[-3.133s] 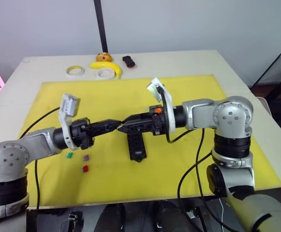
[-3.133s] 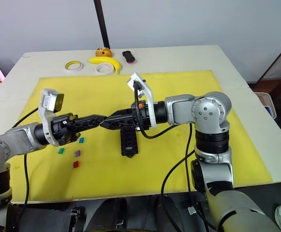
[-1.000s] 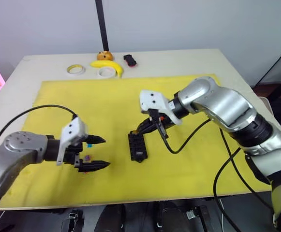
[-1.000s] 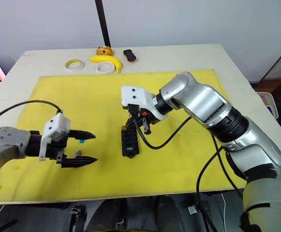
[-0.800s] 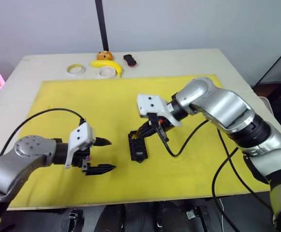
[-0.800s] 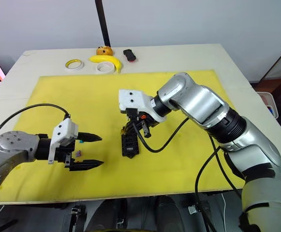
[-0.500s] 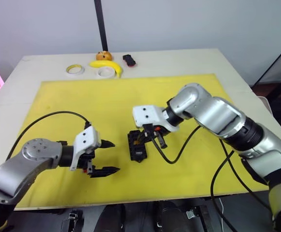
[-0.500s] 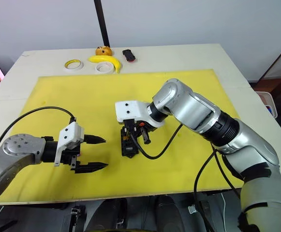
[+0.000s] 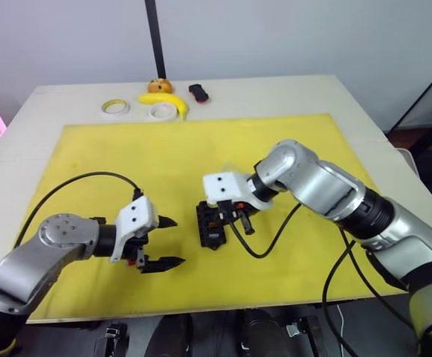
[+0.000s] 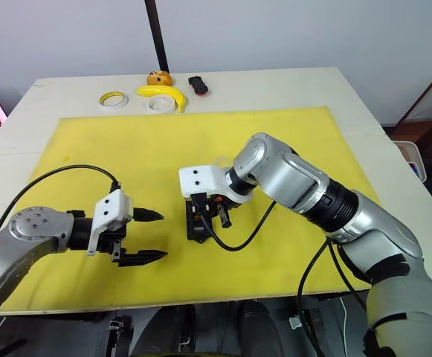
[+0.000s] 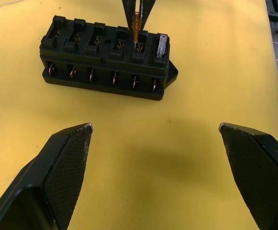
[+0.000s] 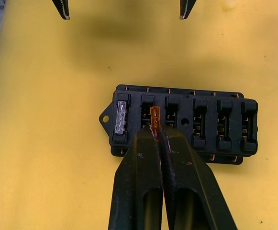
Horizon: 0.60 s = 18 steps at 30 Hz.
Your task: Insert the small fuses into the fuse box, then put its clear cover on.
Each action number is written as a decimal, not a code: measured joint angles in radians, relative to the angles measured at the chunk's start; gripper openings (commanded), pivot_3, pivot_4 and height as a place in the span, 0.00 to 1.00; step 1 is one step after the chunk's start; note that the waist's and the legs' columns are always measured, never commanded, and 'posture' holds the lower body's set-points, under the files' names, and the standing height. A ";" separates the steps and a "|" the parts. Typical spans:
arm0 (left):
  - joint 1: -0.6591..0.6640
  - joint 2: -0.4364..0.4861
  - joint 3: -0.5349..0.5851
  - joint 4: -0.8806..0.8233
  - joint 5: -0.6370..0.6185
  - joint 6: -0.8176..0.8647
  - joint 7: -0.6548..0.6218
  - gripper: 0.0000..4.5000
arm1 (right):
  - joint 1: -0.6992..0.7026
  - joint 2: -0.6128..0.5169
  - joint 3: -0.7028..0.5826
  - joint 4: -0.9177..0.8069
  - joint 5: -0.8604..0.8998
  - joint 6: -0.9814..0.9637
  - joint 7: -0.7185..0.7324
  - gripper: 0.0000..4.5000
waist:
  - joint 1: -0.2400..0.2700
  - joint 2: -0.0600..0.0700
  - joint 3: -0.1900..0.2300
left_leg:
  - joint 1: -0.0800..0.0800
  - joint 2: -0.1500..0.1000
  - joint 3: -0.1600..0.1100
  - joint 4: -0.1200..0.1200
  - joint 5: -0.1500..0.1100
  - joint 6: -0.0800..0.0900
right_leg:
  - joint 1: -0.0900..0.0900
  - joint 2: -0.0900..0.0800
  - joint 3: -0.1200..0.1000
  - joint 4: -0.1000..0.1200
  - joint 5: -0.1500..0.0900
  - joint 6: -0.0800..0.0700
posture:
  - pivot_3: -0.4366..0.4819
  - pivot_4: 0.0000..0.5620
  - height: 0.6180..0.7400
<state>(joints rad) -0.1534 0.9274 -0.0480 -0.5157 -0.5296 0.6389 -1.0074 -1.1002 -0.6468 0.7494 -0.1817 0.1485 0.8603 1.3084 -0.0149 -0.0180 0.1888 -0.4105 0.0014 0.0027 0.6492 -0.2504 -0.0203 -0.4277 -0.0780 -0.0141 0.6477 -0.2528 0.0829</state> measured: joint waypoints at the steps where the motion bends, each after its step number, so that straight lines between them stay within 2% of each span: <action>1: 0.000 -0.002 -0.001 0.000 0.003 0.000 0.000 0.99 | 0.000 0.000 0.000 0.000 -0.002 0.000 0.002 0.00 | 0.000 0.000 0.000 | 0.000 0.000 0.000 0.000 0.000 0.000 | 0.000 0.000 0.000 0.000 0.000 0.000 | 0.48 0.27 1.00; 18: 0.002 -0.017 -0.016 0.000 0.029 -0.011 0.005 0.99 | -0.002 0.010 -0.014 -0.032 0.010 0.064 0.022 0.00 | 0.000 0.000 0.000 | 0.000 0.000 0.000 0.001 0.000 0.000 | 0.000 0.000 0.000 0.001 0.000 0.000 | 0.48 0.27 1.00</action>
<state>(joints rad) -0.1512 0.9105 -0.0637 -0.5159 -0.5005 0.6279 -1.0021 -1.1025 -0.6366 0.7357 -0.2137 0.1584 0.9246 1.3303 -0.0153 -0.0181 0.1888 -0.4104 0.0013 0.0024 0.6497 -0.2504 -0.0203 -0.4275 -0.0777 -0.0141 0.6485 -0.2527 0.0830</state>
